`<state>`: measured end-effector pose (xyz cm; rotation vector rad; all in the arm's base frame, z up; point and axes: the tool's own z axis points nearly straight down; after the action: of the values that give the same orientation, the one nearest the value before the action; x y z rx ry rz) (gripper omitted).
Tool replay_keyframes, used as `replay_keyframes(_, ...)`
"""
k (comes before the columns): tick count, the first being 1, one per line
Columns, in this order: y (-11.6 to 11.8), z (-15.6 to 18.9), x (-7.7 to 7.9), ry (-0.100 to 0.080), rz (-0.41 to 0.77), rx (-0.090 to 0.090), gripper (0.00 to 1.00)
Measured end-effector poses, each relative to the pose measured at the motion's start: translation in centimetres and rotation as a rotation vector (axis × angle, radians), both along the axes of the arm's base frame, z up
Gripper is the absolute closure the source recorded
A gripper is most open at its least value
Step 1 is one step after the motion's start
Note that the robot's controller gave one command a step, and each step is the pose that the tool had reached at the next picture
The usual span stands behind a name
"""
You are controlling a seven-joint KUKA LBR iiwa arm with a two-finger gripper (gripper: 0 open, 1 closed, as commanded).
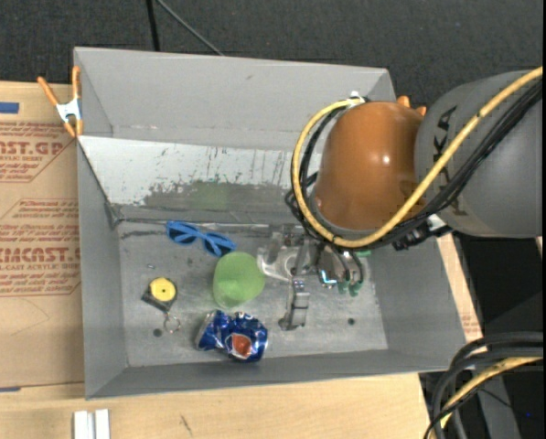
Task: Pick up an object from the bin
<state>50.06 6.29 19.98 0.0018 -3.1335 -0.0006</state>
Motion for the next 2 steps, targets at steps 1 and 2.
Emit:
replay_keyframes(1, 5.09, -12.18, 4.34, -0.010, -0.109, 0.001, 0.00)
replay_keyframes(2, 5.00, -11.75, 4.33, -0.008, -0.109, 0.002, 1.00)
